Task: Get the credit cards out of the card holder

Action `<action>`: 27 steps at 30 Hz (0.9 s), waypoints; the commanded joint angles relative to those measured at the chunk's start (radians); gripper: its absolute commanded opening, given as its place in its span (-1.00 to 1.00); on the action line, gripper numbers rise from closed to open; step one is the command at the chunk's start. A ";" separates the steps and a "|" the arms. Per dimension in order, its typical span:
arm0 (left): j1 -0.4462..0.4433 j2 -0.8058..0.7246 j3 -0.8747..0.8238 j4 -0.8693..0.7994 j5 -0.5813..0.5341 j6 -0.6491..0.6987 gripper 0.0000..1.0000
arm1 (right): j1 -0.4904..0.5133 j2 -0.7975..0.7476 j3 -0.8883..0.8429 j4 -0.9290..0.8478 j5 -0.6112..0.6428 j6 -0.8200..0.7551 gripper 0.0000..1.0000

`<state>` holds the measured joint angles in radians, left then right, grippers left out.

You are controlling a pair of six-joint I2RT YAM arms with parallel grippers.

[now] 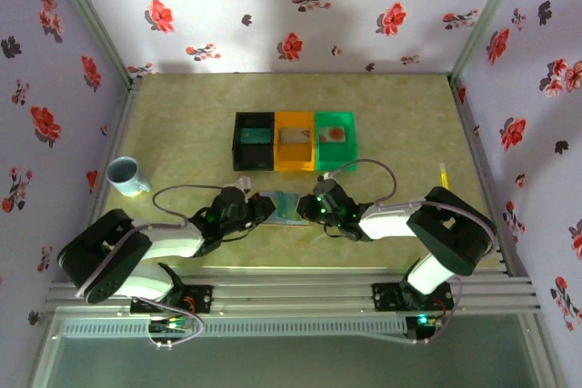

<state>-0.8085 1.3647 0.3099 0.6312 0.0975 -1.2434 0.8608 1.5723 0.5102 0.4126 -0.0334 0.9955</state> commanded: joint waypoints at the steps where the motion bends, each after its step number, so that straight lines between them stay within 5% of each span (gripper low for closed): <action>1: 0.013 -0.060 -0.005 -0.069 0.005 0.067 -1.00 | -0.003 0.013 -0.023 -0.103 -0.030 -0.021 -0.61; 12: 0.039 -0.201 -0.005 -0.230 0.016 0.142 -1.00 | -0.009 -0.001 -0.002 -0.122 -0.060 -0.057 -0.56; 27: 0.084 -0.334 0.083 -0.549 0.209 0.340 -1.00 | -0.039 -0.216 0.054 -0.258 -0.198 -0.308 -0.07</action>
<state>-0.7345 1.0744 0.3363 0.2031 0.2504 -0.9951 0.8299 1.3964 0.5365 0.1982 -0.1741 0.7769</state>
